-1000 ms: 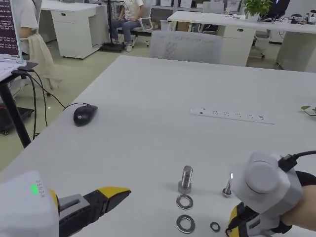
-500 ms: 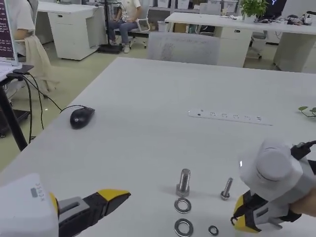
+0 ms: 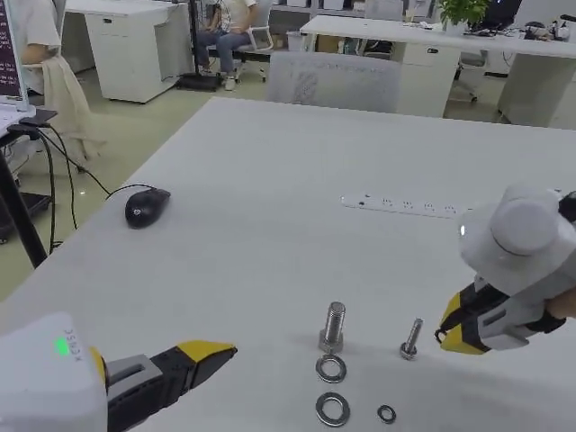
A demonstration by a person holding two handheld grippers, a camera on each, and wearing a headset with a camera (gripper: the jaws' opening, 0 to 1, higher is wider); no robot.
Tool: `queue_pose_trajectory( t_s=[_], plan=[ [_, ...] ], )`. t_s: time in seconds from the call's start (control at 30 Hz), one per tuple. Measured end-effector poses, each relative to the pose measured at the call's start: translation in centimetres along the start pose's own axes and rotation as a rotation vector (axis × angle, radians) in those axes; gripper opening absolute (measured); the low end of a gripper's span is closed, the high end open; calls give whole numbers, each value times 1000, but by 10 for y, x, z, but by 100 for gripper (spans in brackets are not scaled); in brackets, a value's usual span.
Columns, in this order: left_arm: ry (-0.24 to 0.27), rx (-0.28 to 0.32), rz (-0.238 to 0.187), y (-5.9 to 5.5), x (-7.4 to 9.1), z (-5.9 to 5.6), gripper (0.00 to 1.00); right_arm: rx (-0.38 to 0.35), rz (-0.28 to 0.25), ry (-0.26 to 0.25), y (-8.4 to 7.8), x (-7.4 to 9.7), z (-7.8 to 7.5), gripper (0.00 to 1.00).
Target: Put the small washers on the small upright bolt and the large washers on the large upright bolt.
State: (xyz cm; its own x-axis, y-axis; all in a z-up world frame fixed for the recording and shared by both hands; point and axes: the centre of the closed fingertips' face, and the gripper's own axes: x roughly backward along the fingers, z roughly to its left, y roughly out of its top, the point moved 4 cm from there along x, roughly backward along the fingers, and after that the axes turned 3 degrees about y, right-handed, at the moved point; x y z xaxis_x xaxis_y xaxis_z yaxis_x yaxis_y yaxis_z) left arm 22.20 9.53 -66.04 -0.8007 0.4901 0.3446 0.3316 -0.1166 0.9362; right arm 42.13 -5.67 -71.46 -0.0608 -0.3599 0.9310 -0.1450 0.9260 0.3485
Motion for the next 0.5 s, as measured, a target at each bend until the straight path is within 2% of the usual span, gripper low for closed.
queue_pose_trajectory(
  t_s=[0.27, 0.5],
  plan=[
    [16, -1, 6, 0, 1, 4, 61, 31, -3, 3, 12, -3, -7, 13],
    [18, 5, 10, -1, -1, 3, 61, 50, 9, 14, 16, -9, -8, 13]
  ],
)
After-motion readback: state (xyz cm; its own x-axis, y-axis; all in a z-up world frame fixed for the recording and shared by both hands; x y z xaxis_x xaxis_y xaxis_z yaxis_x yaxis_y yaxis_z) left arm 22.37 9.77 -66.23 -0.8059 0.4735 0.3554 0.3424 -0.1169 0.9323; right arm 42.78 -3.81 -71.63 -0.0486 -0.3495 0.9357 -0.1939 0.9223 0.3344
